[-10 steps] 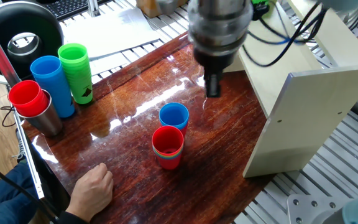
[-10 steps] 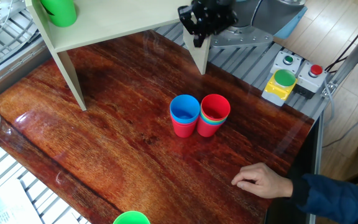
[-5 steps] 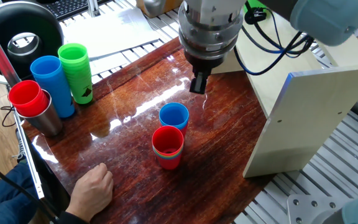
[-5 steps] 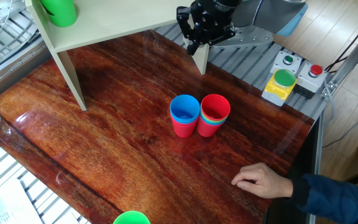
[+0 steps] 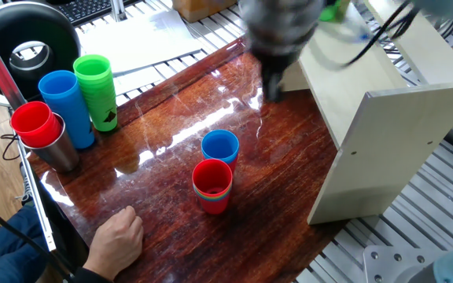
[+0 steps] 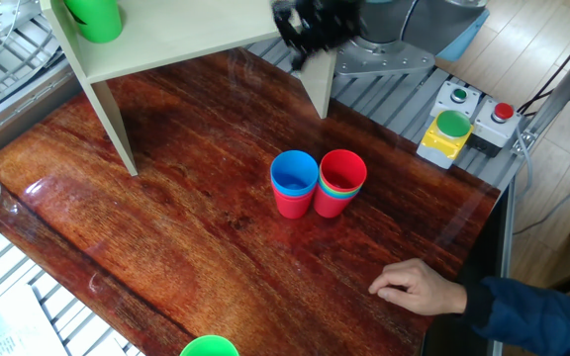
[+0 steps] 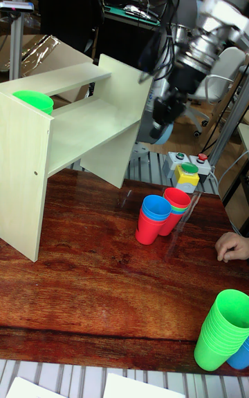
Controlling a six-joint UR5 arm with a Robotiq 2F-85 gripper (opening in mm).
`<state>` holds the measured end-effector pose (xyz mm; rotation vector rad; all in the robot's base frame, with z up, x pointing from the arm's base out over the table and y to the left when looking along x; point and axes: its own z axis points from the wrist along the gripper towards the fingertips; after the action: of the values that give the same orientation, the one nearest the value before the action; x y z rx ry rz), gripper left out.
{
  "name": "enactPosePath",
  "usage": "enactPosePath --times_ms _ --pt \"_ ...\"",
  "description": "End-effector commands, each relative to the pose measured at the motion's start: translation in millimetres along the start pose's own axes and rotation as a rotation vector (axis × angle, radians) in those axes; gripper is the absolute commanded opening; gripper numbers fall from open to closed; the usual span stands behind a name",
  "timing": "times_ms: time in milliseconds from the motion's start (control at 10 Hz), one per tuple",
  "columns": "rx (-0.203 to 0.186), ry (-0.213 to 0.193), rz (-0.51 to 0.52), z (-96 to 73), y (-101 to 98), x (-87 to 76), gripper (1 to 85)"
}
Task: Take the cups off the shelf and stack them together
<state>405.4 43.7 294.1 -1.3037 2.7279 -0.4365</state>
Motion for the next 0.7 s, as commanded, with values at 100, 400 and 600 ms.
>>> enactPosePath --times_ms 100,400,600 --pt "-0.012 -0.017 -0.081 -1.4 -23.4 27.2 1.7" --pt "-0.111 -0.038 0.087 7.5 6.4 3.4 1.3" --pt "-0.154 -0.093 0.299 5.1 13.7 -15.2 1.3"
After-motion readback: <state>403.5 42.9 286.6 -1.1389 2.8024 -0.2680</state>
